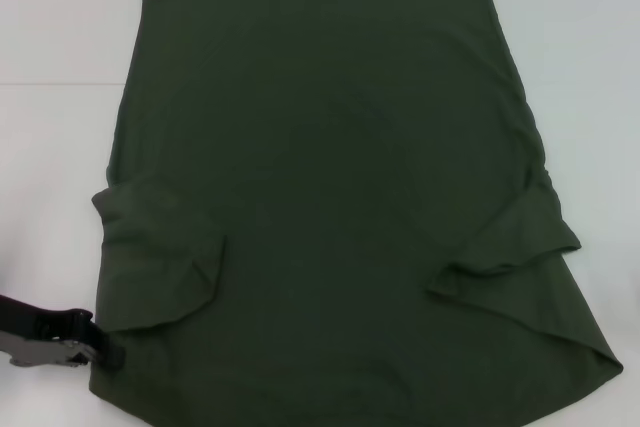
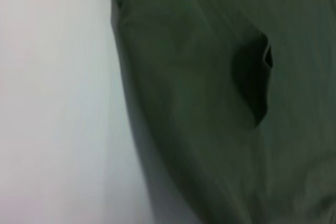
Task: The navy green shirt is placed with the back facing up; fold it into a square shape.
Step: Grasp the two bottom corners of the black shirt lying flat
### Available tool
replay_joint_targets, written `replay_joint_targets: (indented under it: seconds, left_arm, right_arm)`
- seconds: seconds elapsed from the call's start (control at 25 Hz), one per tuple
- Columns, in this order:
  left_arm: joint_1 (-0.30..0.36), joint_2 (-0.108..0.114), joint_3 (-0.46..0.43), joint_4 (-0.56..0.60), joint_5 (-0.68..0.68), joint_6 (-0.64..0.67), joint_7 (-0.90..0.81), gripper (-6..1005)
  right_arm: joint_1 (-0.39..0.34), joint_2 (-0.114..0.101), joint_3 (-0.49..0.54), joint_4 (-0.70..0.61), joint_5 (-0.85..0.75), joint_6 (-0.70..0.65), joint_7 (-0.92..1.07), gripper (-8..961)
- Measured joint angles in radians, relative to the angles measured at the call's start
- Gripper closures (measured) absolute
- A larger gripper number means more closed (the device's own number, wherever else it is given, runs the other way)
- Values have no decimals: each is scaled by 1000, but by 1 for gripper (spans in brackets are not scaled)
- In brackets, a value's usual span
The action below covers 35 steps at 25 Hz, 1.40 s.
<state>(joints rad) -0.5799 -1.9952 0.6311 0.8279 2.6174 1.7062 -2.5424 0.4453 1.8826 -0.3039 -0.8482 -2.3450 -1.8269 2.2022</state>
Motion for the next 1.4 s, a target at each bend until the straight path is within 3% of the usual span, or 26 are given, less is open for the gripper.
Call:
replay_joint_targets:
  seconds: [0.2, 0.44, 0.92, 1.4]
  left_arm:
    - [2, -1, -1, 3, -35, 9, 26, 979]
    - [-7, 0, -1, 5, -45, 0, 37, 979]
    - [-4, 2, -2, 8, -45, -8, 41, 979]
    - [1, 1, -2, 8, -47, -12, 42, 980]
  right_arm:
    - [86, -11, -90, -9, -183, -16, 126, 32]
    - [148, 13, -161, 17, -263, -32, 172, 32]
    - [136, 18, -202, 43, -292, 52, 180, 32]
    - [131, 48, -231, 59, -294, 109, 130, 33]
